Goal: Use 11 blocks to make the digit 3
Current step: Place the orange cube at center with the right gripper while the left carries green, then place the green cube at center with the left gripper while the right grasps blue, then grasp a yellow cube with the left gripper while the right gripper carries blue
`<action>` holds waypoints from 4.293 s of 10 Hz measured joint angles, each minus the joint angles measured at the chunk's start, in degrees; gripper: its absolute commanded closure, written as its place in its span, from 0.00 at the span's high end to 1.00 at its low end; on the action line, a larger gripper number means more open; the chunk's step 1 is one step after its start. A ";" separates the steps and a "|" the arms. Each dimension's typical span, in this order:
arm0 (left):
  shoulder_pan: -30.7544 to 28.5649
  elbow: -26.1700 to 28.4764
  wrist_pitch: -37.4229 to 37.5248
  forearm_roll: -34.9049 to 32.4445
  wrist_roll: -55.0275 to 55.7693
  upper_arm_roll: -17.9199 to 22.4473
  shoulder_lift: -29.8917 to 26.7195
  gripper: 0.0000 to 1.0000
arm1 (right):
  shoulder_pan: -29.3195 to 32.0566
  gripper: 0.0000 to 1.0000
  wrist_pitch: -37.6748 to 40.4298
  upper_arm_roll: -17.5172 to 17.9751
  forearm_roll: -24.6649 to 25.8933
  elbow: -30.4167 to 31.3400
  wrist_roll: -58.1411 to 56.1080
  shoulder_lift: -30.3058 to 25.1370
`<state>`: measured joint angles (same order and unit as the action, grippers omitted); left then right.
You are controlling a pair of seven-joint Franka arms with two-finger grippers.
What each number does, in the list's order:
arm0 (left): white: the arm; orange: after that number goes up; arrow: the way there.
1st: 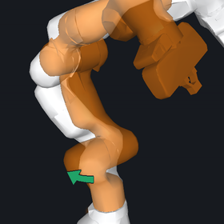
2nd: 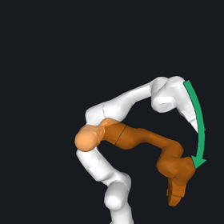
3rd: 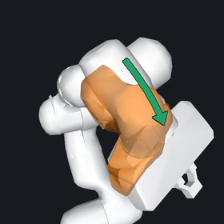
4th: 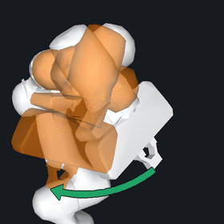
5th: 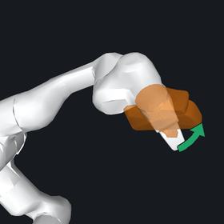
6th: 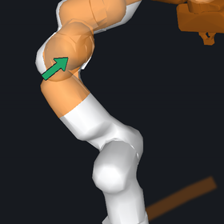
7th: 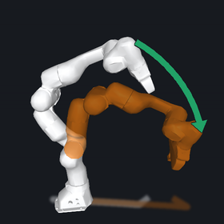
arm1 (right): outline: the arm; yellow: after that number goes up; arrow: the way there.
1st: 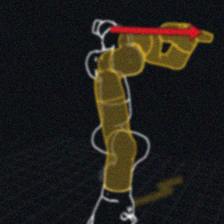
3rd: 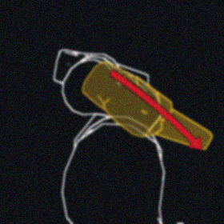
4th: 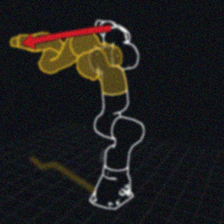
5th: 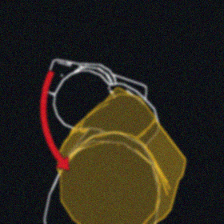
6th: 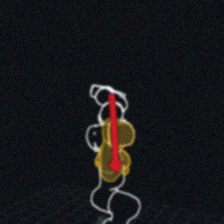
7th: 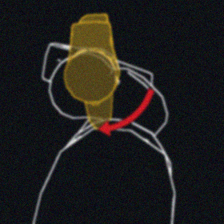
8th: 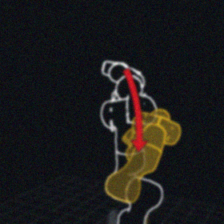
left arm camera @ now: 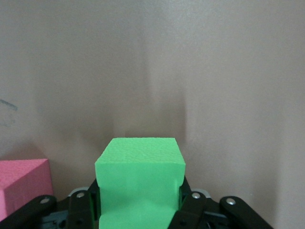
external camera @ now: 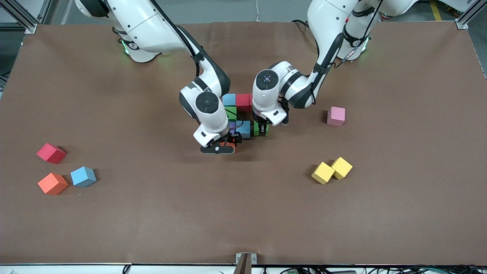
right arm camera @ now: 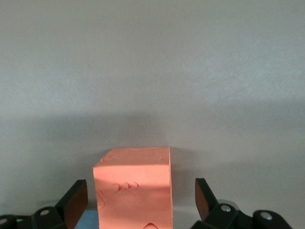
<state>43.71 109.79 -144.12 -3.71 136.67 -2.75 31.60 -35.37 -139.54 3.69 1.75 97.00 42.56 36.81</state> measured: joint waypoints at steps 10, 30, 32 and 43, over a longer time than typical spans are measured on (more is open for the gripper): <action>0.09 -2.41 -0.89 0.00 0.02 0.04 2.36 0.04 | 32.43 0.99 15.84 -1.30 -2.44 -0.93 -23.37 -10.11; 0.45 -4.14 0.52 -0.01 0.55 0.01 2.11 1.00 | 50.95 0.00 5.15 0.21 3.72 -1.76 -72.48 2.47; 0.35 -4.91 5.50 -0.65 -1.30 0.05 -1.07 1.00 | 50.23 0.00 13.89 5.22 3.74 -5.21 -61.22 1.17; -21.75 -4.29 6.63 -4.84 -46.75 0.75 -3.61 1.00 | 16.78 0.00 6.17 14.18 6.18 -6.37 4.94 -0.19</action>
<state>21.97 105.50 -137.49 -8.55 89.93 -2.00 27.98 -18.59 -133.37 17.87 7.93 90.63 47.50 36.62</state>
